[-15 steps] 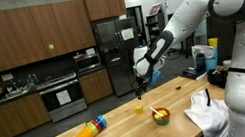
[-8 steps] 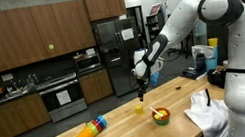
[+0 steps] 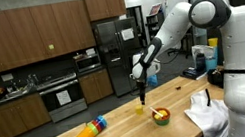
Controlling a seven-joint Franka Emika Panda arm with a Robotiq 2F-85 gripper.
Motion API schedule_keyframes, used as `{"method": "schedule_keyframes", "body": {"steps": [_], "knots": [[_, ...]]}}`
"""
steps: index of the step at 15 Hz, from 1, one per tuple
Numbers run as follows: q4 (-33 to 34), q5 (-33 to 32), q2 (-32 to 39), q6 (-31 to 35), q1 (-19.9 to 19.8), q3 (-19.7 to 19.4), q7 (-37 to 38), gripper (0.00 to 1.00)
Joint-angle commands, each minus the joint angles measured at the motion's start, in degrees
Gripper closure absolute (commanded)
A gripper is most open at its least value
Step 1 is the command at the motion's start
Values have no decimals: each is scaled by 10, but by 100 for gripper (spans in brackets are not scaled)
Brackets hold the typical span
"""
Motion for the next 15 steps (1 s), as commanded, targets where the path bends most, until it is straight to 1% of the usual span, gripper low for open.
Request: {"method": "schedule_keyframes", "body": {"steps": [1,5,6,9,10,13,14,15], "knots": [[8,-8,7,-9,-9,11,7,0],[21,-16,20,-22,-10,13,17,0],[13,-6,16,-18,-12,14,6,0],[1,-18,30,21,-11,14,24,0],[2,-16,39,36,-12,16,16,0],[2,-38,59,76,-16,18,9,0],[2,-59,67,95,-17,15,10,0],[5,-93,77,111,-15,9,24,0]]}}
